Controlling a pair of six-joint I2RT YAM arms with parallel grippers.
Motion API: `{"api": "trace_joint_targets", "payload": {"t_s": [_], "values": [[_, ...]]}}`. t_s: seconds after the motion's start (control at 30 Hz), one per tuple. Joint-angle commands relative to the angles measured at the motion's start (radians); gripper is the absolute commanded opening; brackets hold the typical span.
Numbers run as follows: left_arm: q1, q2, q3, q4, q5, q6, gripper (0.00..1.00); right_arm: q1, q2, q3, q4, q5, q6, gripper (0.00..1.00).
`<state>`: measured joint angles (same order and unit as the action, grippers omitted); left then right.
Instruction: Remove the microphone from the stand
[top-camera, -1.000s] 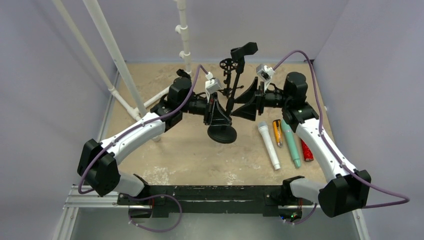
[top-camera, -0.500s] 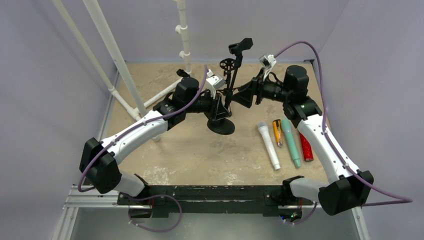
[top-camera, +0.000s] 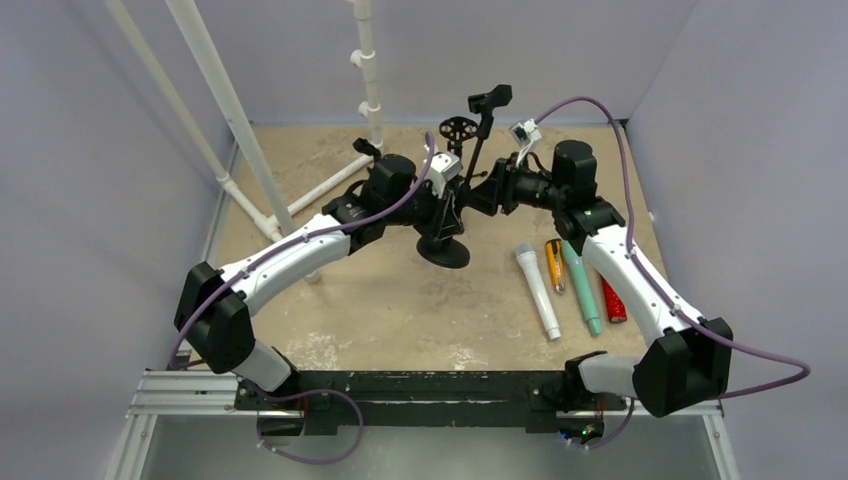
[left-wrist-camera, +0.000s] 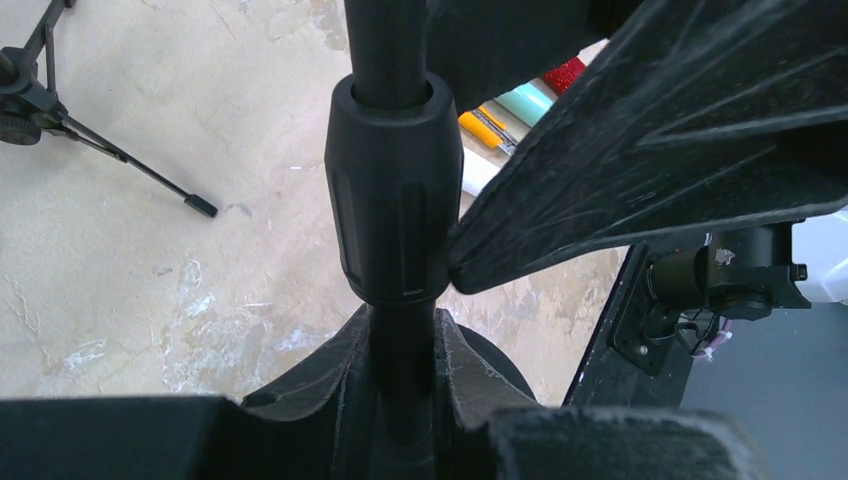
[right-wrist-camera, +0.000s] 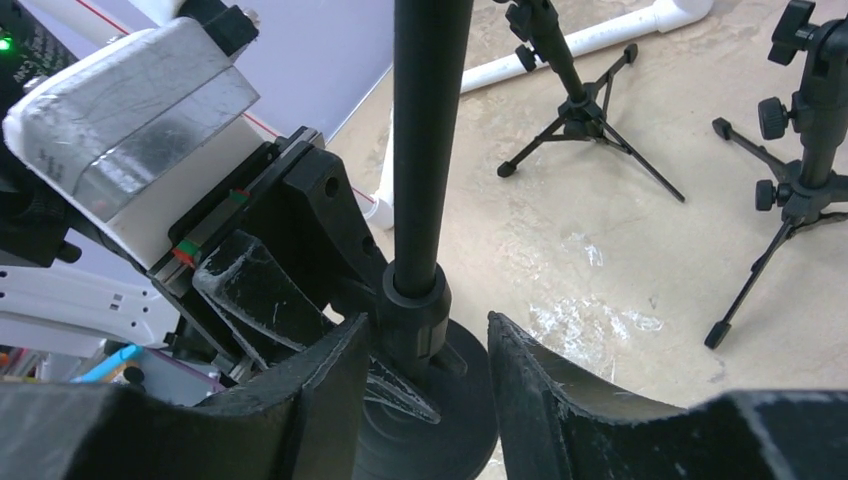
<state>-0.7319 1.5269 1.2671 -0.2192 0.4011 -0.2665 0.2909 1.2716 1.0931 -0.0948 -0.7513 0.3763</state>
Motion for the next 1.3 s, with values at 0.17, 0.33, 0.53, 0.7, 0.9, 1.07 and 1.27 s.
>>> {"api": "trace_joint_targets", "payload": {"t_s": [0.17,0.33,0.53,0.7,0.9,1.07,1.27], "values": [[-0.014,0.009,0.089,0.057,0.018,0.024,0.0,0.012,0.005,-0.03,0.124,-0.028,0.044,0.3],[-0.012,-0.019,0.045,0.113,0.168,0.06,0.0,0.011,-0.025,-0.064,0.166,-0.067,-0.027,0.18],[0.022,-0.066,-0.023,0.195,0.529,0.105,0.0,0.001,-0.065,-0.068,0.169,-0.228,-0.164,0.09],[0.065,-0.079,-0.024,0.244,0.75,0.098,0.0,-0.003,-0.069,-0.032,0.069,-0.367,-0.287,0.18],[0.095,-0.05,-0.01,0.371,0.768,-0.088,0.0,-0.005,-0.066,0.013,0.011,-0.317,-0.261,0.65],[0.095,-0.038,0.041,0.226,0.582,-0.033,0.0,-0.005,-0.086,0.053,0.001,-0.252,-0.179,0.89],[0.087,-0.041,0.066,0.131,0.362,-0.012,0.0,-0.004,-0.097,0.129,-0.082,-0.127,-0.166,0.91]]}}
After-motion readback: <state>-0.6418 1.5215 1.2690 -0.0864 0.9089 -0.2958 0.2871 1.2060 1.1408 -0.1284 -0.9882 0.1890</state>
